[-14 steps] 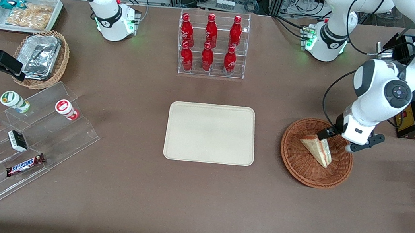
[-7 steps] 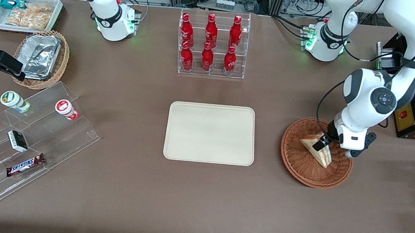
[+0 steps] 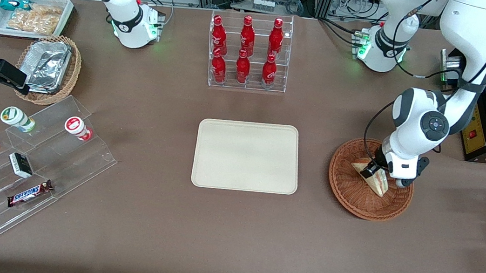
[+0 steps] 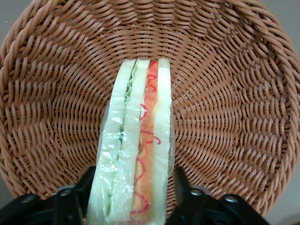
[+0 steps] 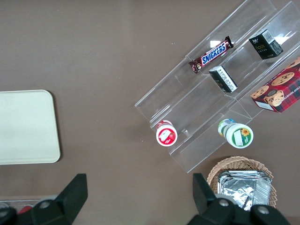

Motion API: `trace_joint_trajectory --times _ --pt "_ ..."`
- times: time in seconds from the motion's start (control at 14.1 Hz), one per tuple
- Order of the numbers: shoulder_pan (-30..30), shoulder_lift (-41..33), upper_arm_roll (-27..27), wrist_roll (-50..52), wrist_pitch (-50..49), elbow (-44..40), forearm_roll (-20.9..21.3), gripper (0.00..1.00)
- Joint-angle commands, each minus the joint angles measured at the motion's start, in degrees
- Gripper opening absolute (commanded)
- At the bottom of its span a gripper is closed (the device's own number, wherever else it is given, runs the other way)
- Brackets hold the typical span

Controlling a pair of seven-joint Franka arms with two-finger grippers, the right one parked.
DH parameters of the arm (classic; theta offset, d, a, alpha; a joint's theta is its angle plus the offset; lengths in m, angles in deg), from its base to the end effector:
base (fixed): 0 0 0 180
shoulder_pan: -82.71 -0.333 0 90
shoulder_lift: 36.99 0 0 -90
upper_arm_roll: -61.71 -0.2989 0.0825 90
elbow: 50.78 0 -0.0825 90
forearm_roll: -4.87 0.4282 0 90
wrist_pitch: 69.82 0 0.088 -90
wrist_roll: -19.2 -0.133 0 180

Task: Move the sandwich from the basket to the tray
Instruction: 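Lift the sandwich and carry it over the beige tray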

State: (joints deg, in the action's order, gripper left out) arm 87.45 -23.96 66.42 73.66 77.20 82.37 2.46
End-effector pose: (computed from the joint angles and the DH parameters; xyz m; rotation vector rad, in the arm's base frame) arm 0.5370 -0.0913 0.1645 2.8396 1.2391 -0.0143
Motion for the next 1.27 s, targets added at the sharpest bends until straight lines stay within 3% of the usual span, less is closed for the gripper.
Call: trace_joint_trajectory --times 0.0,0.28,0.49,0.78,1.2 --pt "0.4 -1.4 -0.4 -6.3 -1.5 0.0 -0.1 0.03" --pt "0.8 -3.4 -0.2 -25.3 -6.2 -1.9 1.6 0.04" --pt "4.8 -2.0 -0.2 -28.4 -15.3 -9.7 1.9 0.0" --pt "12.1 5.2 -0.1 -24.8 -30.2 -26.4 1.7 0.0" --pt "25.6 16.6 -0.3 -10.4 -32.0 -40.8 2.0 0.0"
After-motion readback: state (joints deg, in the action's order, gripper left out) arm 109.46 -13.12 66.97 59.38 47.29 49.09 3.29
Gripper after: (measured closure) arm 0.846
